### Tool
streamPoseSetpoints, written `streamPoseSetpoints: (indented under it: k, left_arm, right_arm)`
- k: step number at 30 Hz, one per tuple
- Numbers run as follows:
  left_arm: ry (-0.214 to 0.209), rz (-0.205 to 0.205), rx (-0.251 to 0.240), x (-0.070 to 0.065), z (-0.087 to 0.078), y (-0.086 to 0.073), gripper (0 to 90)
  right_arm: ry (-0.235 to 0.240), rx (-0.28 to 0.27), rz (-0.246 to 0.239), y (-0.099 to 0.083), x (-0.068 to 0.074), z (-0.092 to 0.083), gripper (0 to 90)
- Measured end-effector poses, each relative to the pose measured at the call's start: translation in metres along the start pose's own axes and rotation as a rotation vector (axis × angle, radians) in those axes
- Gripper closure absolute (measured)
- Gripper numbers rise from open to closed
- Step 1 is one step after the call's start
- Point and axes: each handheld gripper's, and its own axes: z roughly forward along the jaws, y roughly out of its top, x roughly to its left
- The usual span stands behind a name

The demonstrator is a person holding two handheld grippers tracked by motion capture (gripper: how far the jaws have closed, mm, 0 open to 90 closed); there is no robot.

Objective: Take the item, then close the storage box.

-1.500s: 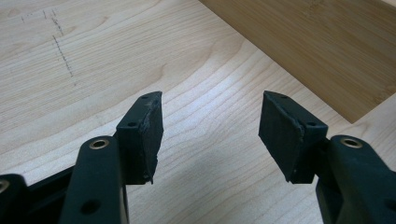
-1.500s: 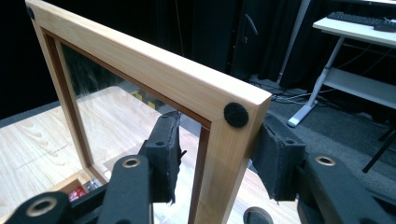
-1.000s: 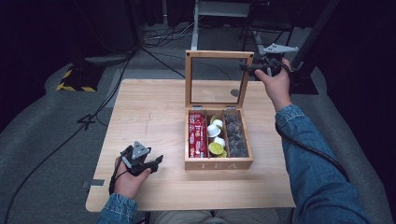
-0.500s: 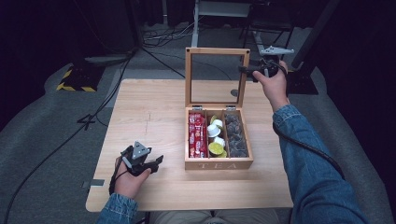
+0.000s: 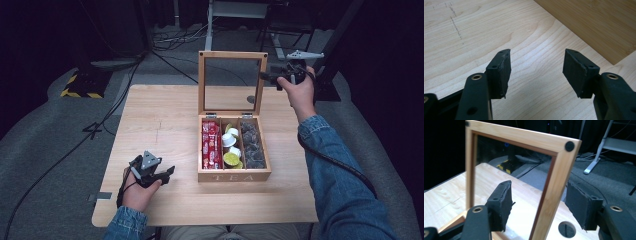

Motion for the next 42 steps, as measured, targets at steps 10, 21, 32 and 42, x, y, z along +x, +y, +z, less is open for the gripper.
streamPoseSetpoints:
  k: [10, 21, 32, 42]
  left_arm:
    - [0.000, -0.002, 0.021, 0.002, 0.002, 0.003, 39.2]
    - [-0.008, 0.010, 0.027, 0.000, 0.007, 0.006, 38.8]
    - [-0.008, 0.021, 0.039, -0.001, 0.006, 0.003, 37.1]
    - [-0.005, 0.047, 0.097, -0.001, 0.009, 0.000, 34.3]
  right_arm:
    - [0.061, -0.017, -0.033, 0.002, 0.020, -0.023, 32.8]
    - [0.110, -0.019, -0.071, -0.009, 0.055, -0.040, 17.5]
    - [0.195, 0.004, -0.112, -0.033, 0.088, -0.047, 33.2]
    - [0.236, 0.018, -0.117, -0.050, 0.107, -0.046, 40.6]
